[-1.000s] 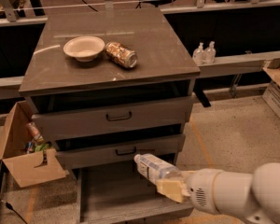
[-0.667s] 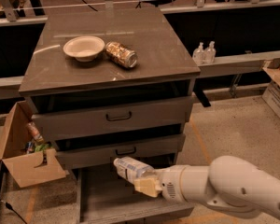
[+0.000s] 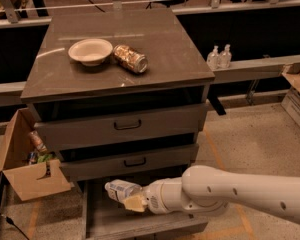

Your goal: Place blue plastic bottle into bottom drawer

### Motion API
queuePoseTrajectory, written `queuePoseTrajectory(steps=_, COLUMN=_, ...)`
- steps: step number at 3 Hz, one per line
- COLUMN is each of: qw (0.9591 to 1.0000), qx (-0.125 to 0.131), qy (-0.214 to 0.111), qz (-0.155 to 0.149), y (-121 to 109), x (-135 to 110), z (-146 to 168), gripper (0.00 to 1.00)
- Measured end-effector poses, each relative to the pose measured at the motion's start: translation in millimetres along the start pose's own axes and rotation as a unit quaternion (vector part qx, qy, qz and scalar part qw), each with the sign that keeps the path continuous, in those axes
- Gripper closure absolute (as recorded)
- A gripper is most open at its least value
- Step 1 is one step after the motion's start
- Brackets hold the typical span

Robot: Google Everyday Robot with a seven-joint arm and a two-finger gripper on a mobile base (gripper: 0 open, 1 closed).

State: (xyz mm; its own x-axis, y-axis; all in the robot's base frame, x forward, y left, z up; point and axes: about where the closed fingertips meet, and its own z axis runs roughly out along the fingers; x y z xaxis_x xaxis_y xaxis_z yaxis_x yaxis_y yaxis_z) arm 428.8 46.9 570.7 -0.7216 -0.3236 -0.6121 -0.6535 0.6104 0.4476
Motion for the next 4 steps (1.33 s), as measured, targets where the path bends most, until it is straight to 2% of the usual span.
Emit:
queuePoseTrajectory(steps=1, qw=0.9996, qx=0.021, qy=0.014, qz=0.01, y=-22.7, x=17.7, z=39.5, gripper=1.0)
queuePoseTrajectory(steps=2, qw=0.9994, qx=0.032, qy=0.007, qz=0.009, y=-27.8, x=13.5, z=42.9, gripper=1.0)
queuePoseTrajectory(steps=3, qw=0.9991, qx=0.035, qy=0.024, qz=-0.01, y=-42.2, x=29.8, z=58.6, gripper=1.0)
queuePoseTrajectory(steps=4, qw=0.9961, qx=0.026, qy=0.051, qz=-0.066, y=-83.5, x=51.1, z=85.0, gripper=1.0)
